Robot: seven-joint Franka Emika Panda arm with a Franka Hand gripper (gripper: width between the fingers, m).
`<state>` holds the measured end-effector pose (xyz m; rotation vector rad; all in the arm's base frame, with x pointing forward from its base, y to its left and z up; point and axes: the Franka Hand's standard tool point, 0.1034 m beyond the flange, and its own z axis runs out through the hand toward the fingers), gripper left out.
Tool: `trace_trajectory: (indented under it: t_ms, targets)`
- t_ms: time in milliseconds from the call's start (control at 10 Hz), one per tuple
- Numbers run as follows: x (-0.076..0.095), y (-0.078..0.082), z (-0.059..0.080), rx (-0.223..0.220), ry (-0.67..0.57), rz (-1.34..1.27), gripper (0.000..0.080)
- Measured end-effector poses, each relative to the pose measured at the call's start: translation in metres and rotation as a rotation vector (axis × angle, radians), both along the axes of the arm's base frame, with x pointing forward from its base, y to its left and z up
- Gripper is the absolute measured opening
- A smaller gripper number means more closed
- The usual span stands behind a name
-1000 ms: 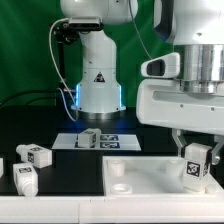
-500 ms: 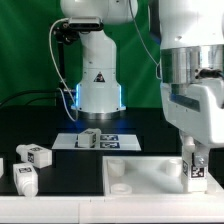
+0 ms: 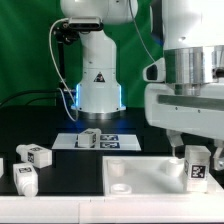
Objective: Assemble one leg
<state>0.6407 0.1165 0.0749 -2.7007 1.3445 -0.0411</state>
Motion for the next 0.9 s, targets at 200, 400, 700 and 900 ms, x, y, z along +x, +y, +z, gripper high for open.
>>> trace_trajectory:
  t_ms: [200, 400, 700, 900]
  targets:
    - [0.0005, 0.0005, 0.0004, -0.011, -0.019, 0.105, 0.0647]
    - [0.0006, -0.0020, 0.0000, -0.036, -0.029, 0.249, 0.0648]
    - [0.0022, -0.0045, -0.0018, -0.105, -0.032, 0.594, 0.0648]
    - [0.0020, -0.0049, -0.0021, -0.103, -0.029, 0.564, 0.0397]
